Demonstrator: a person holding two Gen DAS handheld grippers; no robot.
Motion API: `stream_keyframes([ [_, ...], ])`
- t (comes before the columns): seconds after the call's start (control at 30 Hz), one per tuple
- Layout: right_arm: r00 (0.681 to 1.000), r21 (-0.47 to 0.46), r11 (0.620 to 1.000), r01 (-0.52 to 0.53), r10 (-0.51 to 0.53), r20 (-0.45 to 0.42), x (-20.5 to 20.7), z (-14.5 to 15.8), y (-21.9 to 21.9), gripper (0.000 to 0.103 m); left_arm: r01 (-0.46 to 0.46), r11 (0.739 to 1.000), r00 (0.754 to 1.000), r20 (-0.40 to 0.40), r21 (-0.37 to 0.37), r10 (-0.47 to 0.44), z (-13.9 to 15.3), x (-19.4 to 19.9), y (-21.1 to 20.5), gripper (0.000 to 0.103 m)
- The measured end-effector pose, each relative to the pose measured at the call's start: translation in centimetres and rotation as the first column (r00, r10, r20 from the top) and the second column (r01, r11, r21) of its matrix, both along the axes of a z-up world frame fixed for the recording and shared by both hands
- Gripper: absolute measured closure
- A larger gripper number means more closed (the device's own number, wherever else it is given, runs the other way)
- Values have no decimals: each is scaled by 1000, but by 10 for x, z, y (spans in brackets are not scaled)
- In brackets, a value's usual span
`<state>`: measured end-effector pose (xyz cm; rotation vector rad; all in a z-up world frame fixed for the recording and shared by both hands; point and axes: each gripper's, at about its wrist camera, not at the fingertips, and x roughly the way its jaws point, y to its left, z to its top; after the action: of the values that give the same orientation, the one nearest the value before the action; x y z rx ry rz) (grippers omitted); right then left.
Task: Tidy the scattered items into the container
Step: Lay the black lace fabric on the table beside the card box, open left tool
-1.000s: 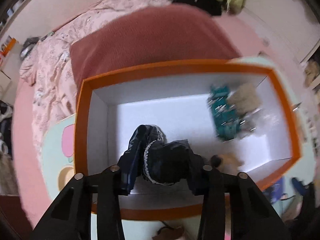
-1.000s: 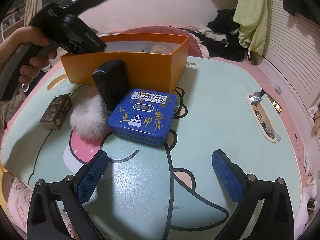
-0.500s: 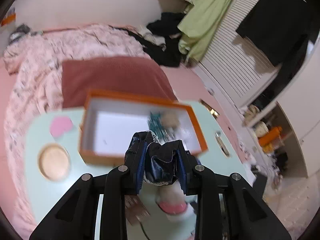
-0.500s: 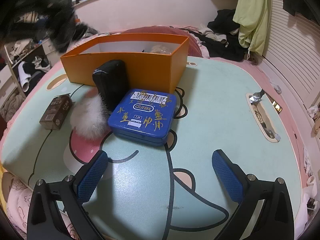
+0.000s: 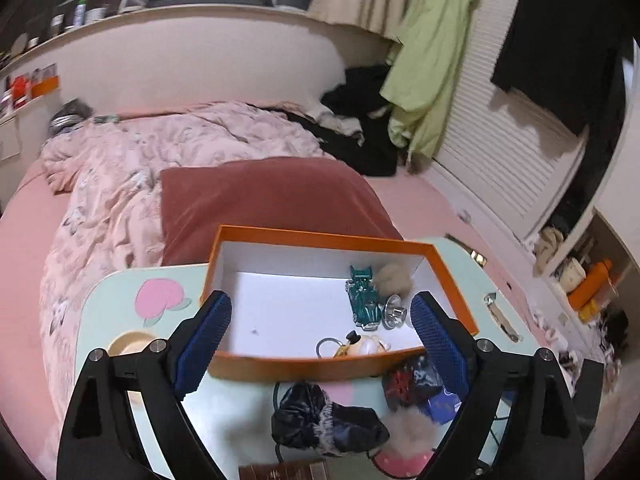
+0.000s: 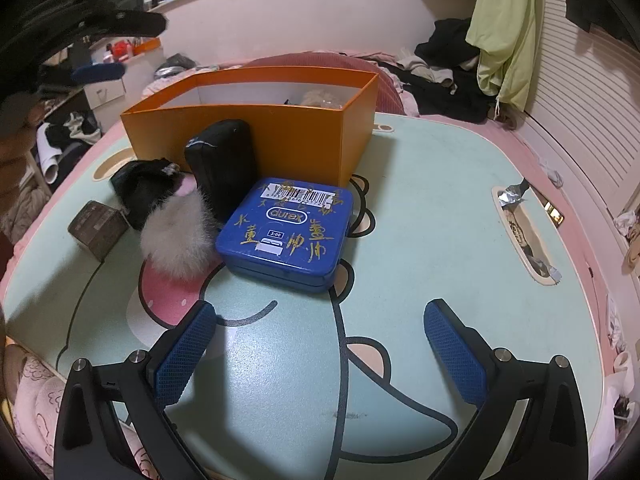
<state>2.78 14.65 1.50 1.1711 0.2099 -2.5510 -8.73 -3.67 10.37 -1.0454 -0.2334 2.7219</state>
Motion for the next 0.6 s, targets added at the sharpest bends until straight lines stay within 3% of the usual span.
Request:
stream_keyframes([
  [0.13, 1000, 0, 1000, 0, 0, 0, 0, 0, 0, 0, -14, 999, 995, 101, -40, 18, -23, -29, -2, 12],
  [0.2, 1000, 0, 1000, 0, 0, 0, 0, 0, 0, 0, -19, 999, 987, 160, -26, 23, -39, -36, -5, 12],
  [0.33, 1000, 0, 1000, 0, 0, -1, -1, 1, -3, 0, -7, 995, 987, 157, -101, 23, -48, -21, 7, 13],
  [0.5, 1000, 0, 1000, -1, 1, -1, -2, 1, -6, 0, -19, 990, 993, 115, -141, 36, -45, -16, 12, 13],
  [0.6, 1000, 0, 1000, -1, 1, -1, -3, 2, -6, 0, -42, 996, 994, 99, -77, 49, -43, -17, -1, 13],
])
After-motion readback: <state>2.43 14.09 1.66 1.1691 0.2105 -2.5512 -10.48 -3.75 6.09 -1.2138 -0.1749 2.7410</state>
